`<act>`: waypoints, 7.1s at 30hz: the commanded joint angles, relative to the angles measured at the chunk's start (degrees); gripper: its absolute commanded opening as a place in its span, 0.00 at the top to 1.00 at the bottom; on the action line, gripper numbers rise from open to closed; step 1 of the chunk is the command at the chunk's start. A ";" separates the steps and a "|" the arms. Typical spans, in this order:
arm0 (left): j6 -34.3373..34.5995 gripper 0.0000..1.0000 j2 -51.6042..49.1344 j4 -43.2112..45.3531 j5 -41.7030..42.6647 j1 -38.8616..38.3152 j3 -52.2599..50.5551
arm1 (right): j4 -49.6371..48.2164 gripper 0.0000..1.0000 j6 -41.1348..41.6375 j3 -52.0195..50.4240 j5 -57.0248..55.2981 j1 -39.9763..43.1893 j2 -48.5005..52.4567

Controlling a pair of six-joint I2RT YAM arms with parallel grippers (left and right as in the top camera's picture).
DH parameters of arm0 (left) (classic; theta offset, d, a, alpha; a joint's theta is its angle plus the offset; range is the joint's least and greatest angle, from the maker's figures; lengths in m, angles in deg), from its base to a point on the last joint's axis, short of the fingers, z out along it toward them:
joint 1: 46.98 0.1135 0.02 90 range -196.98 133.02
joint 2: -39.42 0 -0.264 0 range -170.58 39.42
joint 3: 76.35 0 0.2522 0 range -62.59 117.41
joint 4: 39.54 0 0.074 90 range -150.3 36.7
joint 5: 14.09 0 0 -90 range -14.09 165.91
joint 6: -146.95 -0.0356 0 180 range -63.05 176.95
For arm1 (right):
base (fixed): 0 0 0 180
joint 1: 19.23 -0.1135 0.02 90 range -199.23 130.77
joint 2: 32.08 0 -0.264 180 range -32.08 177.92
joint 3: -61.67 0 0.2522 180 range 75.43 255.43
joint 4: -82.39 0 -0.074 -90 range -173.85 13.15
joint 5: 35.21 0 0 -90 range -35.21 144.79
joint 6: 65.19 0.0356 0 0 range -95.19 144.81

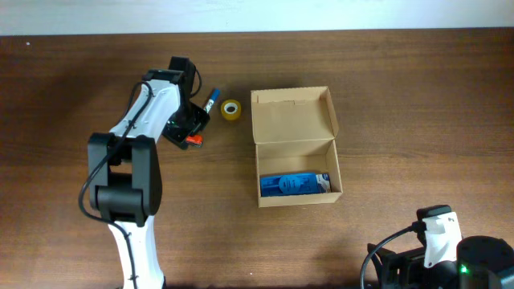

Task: Pack container
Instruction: 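Open the left gripper and move it to the red stapler, then grasp the red stapler, carry it over the box and lower it, then release the stapler and move the left gripper to the yellow tape, then lower the left gripper around the yellow tape roll and grasp it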

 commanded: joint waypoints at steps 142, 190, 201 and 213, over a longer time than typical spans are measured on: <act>-28.76 0.46 -14.86 -6.08 4.11 -8.39 30.56 | -0.13 0.01 -0.63 0.61 -0.50 0.11 -0.22; -24.61 0.98 -20.83 -8.57 5.11 -6.58 30.53 | -0.13 0.01 -0.63 0.61 -0.50 0.11 -0.22; -26.14 0.98 -19.93 -12.63 5.09 -6.91 34.45 | -0.13 0.01 -0.63 0.61 -0.50 0.11 -0.22; -27.89 0.00 -19.93 -9.27 5.11 -8.35 40.22 | -0.13 0.01 -0.63 0.61 -0.50 0.11 -0.22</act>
